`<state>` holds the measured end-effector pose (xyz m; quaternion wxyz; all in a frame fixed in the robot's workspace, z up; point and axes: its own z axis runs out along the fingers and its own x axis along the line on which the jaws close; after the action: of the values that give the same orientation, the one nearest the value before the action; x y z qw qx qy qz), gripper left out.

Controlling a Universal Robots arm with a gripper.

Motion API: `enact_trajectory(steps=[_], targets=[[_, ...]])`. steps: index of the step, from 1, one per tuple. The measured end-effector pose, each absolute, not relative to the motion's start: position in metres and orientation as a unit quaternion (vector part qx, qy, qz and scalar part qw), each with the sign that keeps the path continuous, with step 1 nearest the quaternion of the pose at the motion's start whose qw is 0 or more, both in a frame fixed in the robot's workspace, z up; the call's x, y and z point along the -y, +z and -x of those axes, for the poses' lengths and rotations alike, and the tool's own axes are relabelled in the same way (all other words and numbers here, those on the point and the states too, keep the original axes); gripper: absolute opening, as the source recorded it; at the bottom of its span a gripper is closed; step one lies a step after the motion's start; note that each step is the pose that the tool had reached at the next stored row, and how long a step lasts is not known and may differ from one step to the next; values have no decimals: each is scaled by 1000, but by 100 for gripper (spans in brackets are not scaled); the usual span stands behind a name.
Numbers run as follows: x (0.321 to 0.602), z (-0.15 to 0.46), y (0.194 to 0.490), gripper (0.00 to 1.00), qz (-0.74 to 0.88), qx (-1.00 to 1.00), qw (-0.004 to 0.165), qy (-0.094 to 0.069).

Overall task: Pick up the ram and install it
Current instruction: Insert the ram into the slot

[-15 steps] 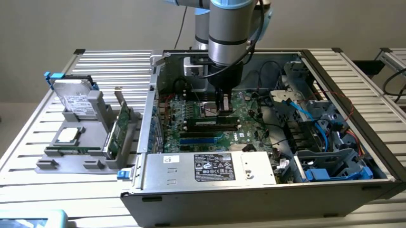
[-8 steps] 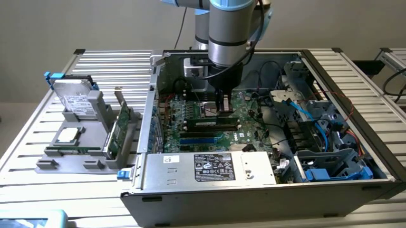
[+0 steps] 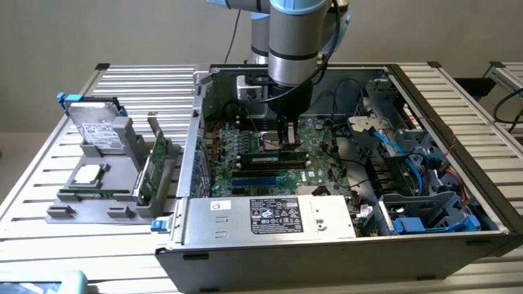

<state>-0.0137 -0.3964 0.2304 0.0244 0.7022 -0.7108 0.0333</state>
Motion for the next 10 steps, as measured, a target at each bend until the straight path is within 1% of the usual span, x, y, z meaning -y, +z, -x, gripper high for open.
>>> enact_trajectory(steps=[10], targets=[[396,14,230,12,-702,711,25,33]])
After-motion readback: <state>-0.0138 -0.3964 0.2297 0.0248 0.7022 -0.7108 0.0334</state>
